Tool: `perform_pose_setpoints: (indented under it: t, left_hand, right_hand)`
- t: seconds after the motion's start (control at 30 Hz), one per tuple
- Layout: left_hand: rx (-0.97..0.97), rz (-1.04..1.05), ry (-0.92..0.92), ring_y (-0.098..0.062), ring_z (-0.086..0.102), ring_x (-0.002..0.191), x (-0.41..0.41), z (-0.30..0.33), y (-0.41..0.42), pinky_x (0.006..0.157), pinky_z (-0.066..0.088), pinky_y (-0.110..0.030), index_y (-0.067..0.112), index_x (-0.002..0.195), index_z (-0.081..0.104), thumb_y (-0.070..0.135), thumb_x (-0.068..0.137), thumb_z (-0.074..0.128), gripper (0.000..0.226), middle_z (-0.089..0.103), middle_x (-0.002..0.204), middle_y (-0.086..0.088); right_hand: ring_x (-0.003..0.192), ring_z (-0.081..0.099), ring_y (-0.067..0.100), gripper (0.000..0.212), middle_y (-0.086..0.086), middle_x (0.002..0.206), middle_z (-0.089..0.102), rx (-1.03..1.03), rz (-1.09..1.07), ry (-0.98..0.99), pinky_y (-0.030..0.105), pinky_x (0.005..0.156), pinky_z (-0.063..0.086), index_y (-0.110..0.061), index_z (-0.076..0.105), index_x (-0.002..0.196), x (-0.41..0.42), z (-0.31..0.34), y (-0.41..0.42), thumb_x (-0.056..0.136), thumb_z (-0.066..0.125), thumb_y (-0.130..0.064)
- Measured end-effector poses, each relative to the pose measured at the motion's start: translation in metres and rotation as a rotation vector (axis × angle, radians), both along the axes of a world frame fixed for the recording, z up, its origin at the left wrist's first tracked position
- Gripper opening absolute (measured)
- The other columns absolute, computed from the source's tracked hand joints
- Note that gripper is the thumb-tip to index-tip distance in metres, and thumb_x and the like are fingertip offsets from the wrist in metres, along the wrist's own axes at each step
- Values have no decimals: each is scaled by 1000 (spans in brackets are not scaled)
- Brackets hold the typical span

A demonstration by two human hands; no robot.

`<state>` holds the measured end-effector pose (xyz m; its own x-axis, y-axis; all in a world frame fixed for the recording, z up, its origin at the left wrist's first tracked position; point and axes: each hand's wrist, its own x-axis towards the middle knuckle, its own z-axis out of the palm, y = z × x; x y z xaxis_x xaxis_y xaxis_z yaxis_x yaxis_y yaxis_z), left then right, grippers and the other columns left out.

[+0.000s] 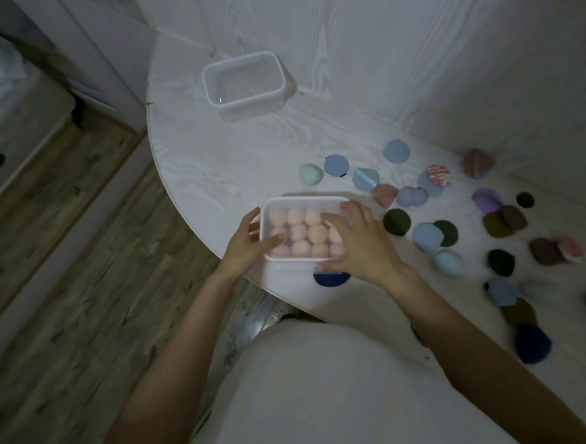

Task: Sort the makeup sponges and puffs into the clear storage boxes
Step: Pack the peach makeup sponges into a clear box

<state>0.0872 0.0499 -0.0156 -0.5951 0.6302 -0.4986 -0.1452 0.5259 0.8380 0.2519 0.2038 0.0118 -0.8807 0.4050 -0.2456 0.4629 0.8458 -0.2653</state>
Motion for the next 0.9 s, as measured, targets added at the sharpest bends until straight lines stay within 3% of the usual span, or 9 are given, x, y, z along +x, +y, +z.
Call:
perform_pose_setpoints:
  t: [0.1, 0.33, 0.5, 0.6, 0.7, 0.8, 0.9]
  left_hand:
    - [35, 6, 35, -12, 55, 105, 6, -5, -2, 74, 46, -15, 27, 135, 41, 24, 79, 73, 64, 52, 125, 4]
    - [29, -17, 85, -14, 58, 107, 3, -11, -3, 90, 49, -32, 33, 131, 47, 30, 79, 73, 59, 57, 120, 10]
    - [31, -1, 114, -11, 57, 102, 4, -9, -2, 79, 46, -18, 31, 131, 47, 30, 79, 73, 58, 56, 117, 11]
    - [33, 16, 158, -8, 55, 97, 6, -4, -1, 71, 42, -10, 26, 131, 47, 29, 79, 73, 58, 55, 116, 9]
    - [94, 49, 176, -2, 54, 94, 1, 6, 5, 73, 44, -13, 27, 130, 47, 30, 80, 72, 56, 55, 115, 8]
    - [181, 115, 160, -7, 55, 102, -15, 20, 24, 81, 49, -24, 28, 131, 46, 35, 80, 71, 57, 55, 121, 6]
    - [251, 204, 182, -9, 56, 103, -37, 32, 59, 82, 49, -22, 23, 132, 45, 29, 82, 70, 57, 55, 121, 5]
  right_hand:
    - [129, 24, 33, 89, 14, 140, 23, 118, 33, -68, 44, 93, 40, -28, 29, 139, -8, -4, -6, 66, 67, -64]
    - [133, 20, 36, 80, 17, 138, 27, 154, 8, -70, 36, 75, 50, -23, 32, 134, -11, -13, -12, 68, 67, -53]
    - [139, 12, 36, 83, 18, 146, 19, 74, 0, 4, 41, 85, 49, -21, 28, 141, -6, -16, -10, 73, 68, -47]
    - [143, 2, 30, 87, 14, 153, 6, -114, -27, 73, 42, 100, 41, -22, 26, 146, 1, -12, -1, 75, 71, -44]
    - [143, 4, 23, 93, 9, 155, -1, -229, -113, 263, 36, 110, 27, -22, 25, 147, 3, 3, 5, 72, 77, -42]
    - [140, 16, 21, 94, 4, 153, 12, -215, -308, 448, 38, 111, 24, -29, 26, 144, -12, 12, 23, 68, 77, -50]
    - [126, 42, 16, 83, -1, 140, 40, -401, -429, 501, 44, 104, 40, -30, 32, 138, -42, 11, 56, 70, 77, -45]
